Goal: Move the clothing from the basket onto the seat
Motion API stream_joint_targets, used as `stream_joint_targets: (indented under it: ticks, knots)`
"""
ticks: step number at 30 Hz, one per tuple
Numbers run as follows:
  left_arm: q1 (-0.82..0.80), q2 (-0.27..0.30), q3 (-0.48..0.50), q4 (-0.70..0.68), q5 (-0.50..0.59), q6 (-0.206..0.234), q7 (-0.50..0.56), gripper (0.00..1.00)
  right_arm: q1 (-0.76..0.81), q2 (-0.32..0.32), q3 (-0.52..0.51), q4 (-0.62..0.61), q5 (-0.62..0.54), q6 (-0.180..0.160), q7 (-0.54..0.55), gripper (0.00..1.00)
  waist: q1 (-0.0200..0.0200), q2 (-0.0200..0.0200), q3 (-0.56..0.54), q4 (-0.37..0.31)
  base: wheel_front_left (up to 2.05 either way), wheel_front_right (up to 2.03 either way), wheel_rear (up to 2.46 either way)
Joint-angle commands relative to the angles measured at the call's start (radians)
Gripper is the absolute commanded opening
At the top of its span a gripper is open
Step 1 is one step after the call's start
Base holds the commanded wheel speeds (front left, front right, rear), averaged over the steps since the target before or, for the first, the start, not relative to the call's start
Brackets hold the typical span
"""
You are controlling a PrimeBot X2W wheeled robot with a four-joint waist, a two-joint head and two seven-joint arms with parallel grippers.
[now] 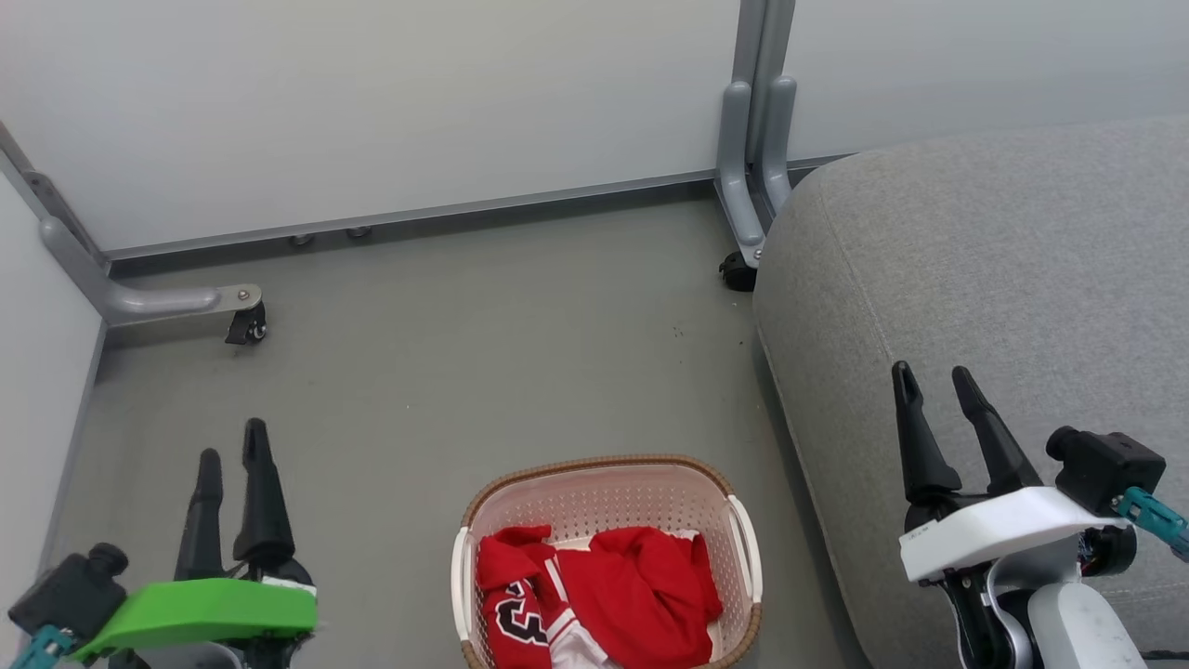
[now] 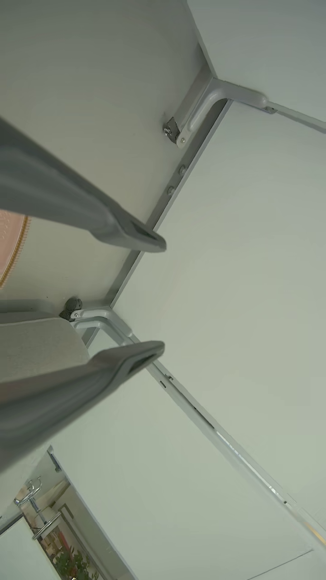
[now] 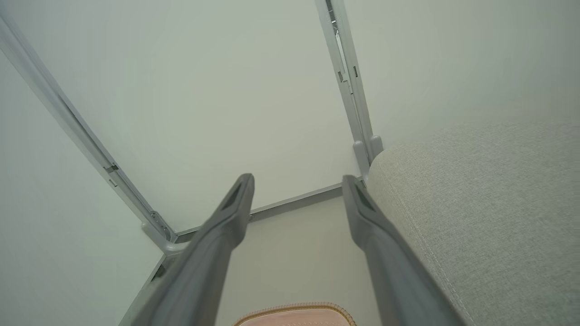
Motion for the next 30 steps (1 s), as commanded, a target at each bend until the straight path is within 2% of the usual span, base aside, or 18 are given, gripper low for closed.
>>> stream_joint_targets:
  ticks: [1, 14, 30]
  knots:
    - [0.007, 0.007, -0.014, -0.011, 0.035, 0.013, -0.011, 1.00, -0.006, 0.002, -0.010, -0.019, -0.040, 0.000, -0.012, 1.00, 0.0000, 0.0000, 0.000, 0.000, 0.00, 0.00, 0.00]
    - [0.026, 0.008, -0.147, 0.037, 0.342, 0.068, -0.046, 1.00, 0.040, 0.018, 0.018, 0.055, -0.169, 0.000, -0.047, 1.00, 0.0000, 0.0000, -0.005, -0.002, 0.00, 0.00, 0.00]
    - [0.047, 0.009, -0.207, 0.135, 0.506, 0.098, -0.082, 1.00, 0.044, 0.017, 0.063, 0.125, -0.313, 0.000, -0.084, 1.00, 0.0000, 0.0000, -0.020, 0.000, 0.00, 0.00, 0.00]
